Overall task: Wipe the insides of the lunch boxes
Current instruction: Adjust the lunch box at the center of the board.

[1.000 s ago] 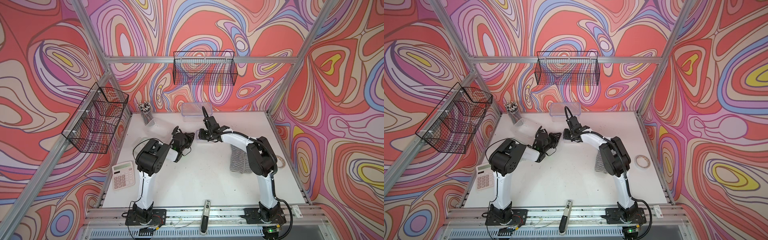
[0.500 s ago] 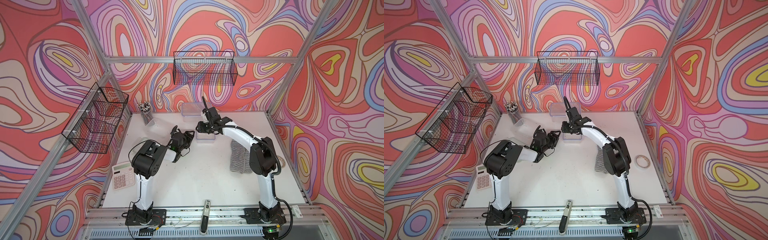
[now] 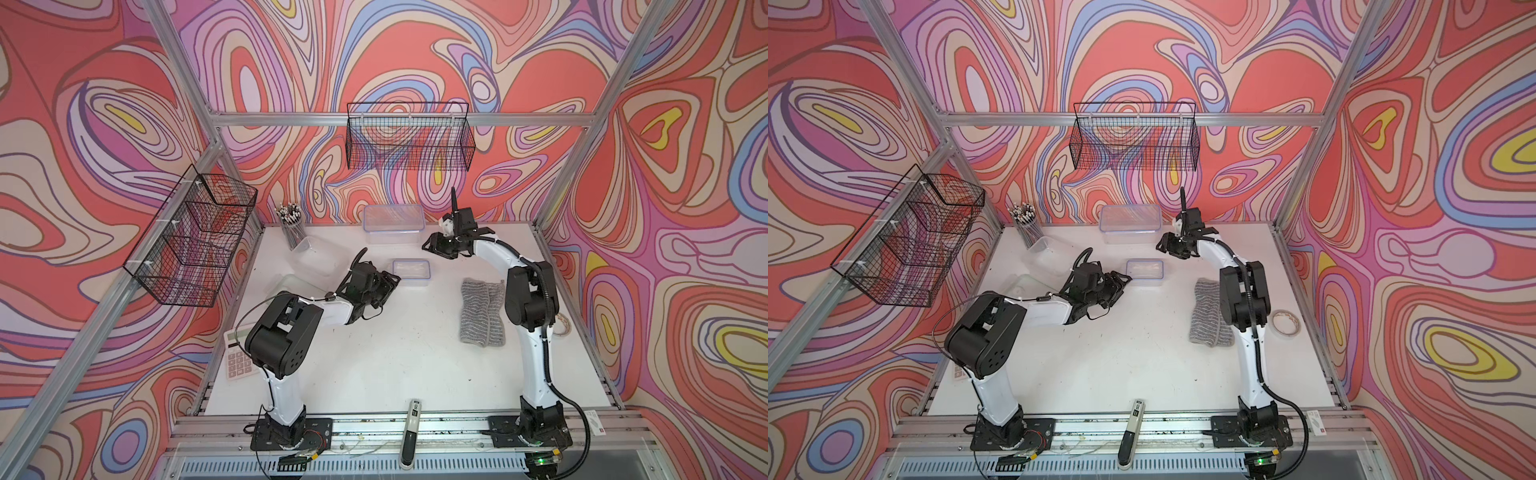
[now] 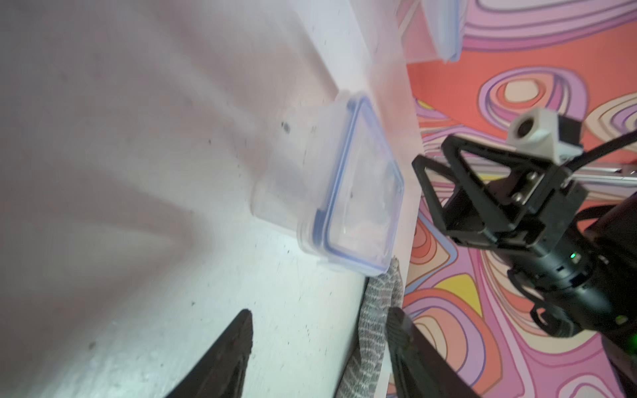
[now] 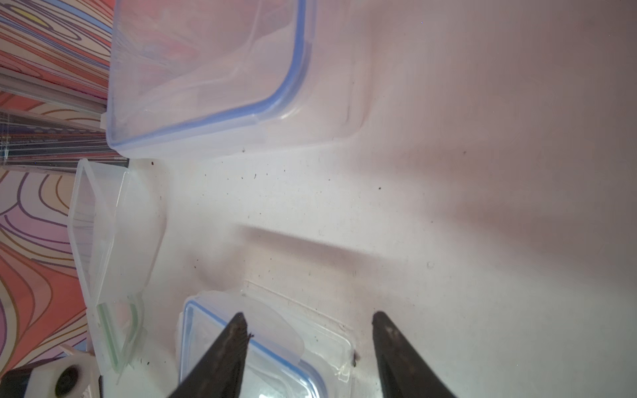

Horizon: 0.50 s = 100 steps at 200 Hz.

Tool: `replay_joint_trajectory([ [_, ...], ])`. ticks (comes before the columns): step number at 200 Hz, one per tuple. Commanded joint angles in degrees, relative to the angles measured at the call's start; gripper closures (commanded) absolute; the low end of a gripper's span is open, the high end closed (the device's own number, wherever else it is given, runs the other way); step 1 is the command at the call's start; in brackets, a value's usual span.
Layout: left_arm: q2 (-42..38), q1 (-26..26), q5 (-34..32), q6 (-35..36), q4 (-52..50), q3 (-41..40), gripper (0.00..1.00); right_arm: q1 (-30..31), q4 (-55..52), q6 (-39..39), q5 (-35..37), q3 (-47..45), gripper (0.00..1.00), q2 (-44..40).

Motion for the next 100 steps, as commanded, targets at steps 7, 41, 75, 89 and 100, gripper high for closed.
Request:
replay_joint_trajectory([
  [7,3.8,-0.1,5.2,1.9,-4.4,4.5,0.36,1.3,1.4,-0.3,-5.7,-0.6,0.40,-0.2],
  [41,6.9,0.0,7.0,3.8,-6.5,8.9,0.36,1.3,2.4,-0.5,-7.6,-3.4,0.42,-0.9],
  [75,10.9,0.3,9.8,3.8,-6.6,12.7,0.41,1.3,2.3,-0.7,-8.8,-6.3,0.49,-2.0],
  [89,12.1,0.7,10.3,4.2,-7.8,14.1,0.43,1.3,2.5,-0.8,-8.8,-7.9,0.51,-3.1],
  [100,12.7,1.1,10.4,4.6,-8.4,15.0,0.44,1.3,3.2,-0.4,-9.2,-9.5,0.52,-4.2],
])
